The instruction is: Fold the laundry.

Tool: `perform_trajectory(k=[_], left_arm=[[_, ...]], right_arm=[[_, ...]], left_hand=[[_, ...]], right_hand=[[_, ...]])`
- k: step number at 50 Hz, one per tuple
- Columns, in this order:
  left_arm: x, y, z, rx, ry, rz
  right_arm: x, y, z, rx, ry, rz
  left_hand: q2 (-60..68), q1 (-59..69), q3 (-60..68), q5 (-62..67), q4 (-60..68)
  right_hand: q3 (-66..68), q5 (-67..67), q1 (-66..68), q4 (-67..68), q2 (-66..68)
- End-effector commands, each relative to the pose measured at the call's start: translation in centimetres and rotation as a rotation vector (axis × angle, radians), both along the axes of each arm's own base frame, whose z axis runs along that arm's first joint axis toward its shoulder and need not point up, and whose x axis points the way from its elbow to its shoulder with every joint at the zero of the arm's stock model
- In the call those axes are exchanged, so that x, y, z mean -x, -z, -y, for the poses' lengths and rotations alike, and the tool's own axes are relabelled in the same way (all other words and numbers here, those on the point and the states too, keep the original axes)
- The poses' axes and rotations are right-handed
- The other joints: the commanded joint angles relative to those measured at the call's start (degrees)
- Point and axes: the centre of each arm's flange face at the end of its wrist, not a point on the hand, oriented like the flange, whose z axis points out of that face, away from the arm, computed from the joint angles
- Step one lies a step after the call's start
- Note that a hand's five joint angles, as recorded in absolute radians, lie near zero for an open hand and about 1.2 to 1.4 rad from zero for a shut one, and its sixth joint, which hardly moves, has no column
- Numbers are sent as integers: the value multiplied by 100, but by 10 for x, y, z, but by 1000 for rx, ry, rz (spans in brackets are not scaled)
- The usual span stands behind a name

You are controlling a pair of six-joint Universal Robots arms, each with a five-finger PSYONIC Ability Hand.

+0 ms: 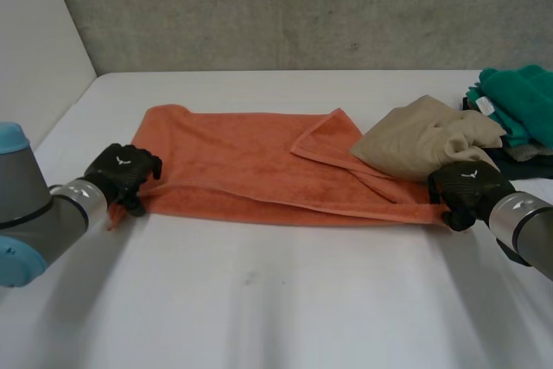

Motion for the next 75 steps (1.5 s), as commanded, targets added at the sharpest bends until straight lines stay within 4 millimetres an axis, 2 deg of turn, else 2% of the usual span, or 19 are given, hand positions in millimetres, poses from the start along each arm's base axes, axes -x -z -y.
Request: perform_trajectory(k=[1, 8, 14, 16, 17, 20, 27, 31, 39, 41, 46, 53, 54, 57, 58, 59, 64, 69, 75], left_arm=[[0, 10, 2, -8, -34, 57], [-14, 6, 17, 70, -98, 125], [-35, -7, 34, 185, -212, 160], [-38, -8, 35, 195, -226, 168], [-40, -8, 34, 191, -226, 174], [-40, -8, 29, 173, -202, 177], [-40, -18, 5, 63, -105, 179], [-45, -29, -15, -17, -76, 209], [-61, -46, -80, -297, 40, 437], [-64, -48, -86, -328, 72, 467], [-63, -49, -79, -282, 134, 502], [-42, -40, -52, -242, 96, 409], [-39, -37, -50, -261, 81, 386], [-34, -33, -49, -281, 69, 360], [-31, -33, -49, -284, 69, 351], [-29, -33, -50, -283, 72, 349], [-24, -36, -50, -253, 82, 334], [-22, -41, -50, -233, 76, 314], [-16, -49, -52, -220, 78, 269]], right_arm=[[3, -3, 4, 10, 18, 10], [6, -6, 6, 14, 40, 21], [9, -10, 9, 25, 52, 21], [10, -11, 9, 29, 56, 23], [10, -11, 9, 28, 53, 25], [10, -12, 9, 28, 50, 21], [8, -20, 5, 25, 29, -4], [10, -31, -9, -29, -45, -93], [45, -61, -56, -305, -365, -425], [47, -61, -59, -322, -414, -460], [41, -52, -54, -332, -410, -443], [28, -28, -36, -300, -323, -356], [27, -27, -32, -284, -298, -340], [26, -29, -28, -249, -261, -305], [24, -32, -25, -213, -243, -276], [24, -35, -25, -193, -231, -259], [13, -55, -28, -27, -225, -183], [15, -73, -19, 137, -187, -171], [10, -67, 1, 261, -146, -147]], left_hand=[[229, 114, 150, 287, 240], [715, 601, 636, 773, 727], [1389, 1274, 1310, 1447, 1400], [1774, 1660, 1695, 1832, 1785], [2442, 2328, 2363, 2500, 2454], [4778, 4663, 4698, 4836, 4789], [4785, 4671, 4706, 4843, 4797], [4785, 4671, 4706, 4843, 4797], [4785, 4671, 4706, 4843, 4797], [4785, 4671, 4706, 4843, 4797], [4785, 4671, 4706, 4843, 4797], [4785, 4671, 4706, 4843, 4797], [4785, 4671, 4706, 4843, 4797], [4785, 4671, 4706, 4843, 4797], [4785, 4671, 4706, 4843, 4797], [4785, 4671, 4706, 4843, 4797], [4785, 4671, 4706, 4843, 4797], [4785, 4671, 4706, 4843, 4797], [4785, 4671, 4706, 4843, 4797]], right_hand=[[1197, 1131, 1589, 1137, 1164], [1197, 1131, 1589, 1137, 1164], [1197, 1131, 1589, 1137, 1164], [1197, 1131, 1589, 1137, 1164], [1197, 1131, 1589, 1137, 1164], [1197, 1131, 1589, 1137, 1164], [1197, 1131, 1589, 1137, 1164], [1197, 1131, 1589, 1137, 1164], [1197, 1131, 1589, 1137, 1164], [1197, 1131, 1589, 1137, 1164], [1197, 1131, 1589, 1137, 1164], [1197, 1131, 1589, 1137, 1164], [-1204, -1269, -811, -1264, -1237], [-3141, -3206, -2748, -3201, -3174], [-4395, -4460, -4002, -4454, -4427], [-4890, -4956, -4498, -4950, -4923], [-5802, -5867, -5409, -5862, -5835], [-5803, -5869, -5411, -5863, -5836], [-5803, -5869, -5411, -5863, -5836]])
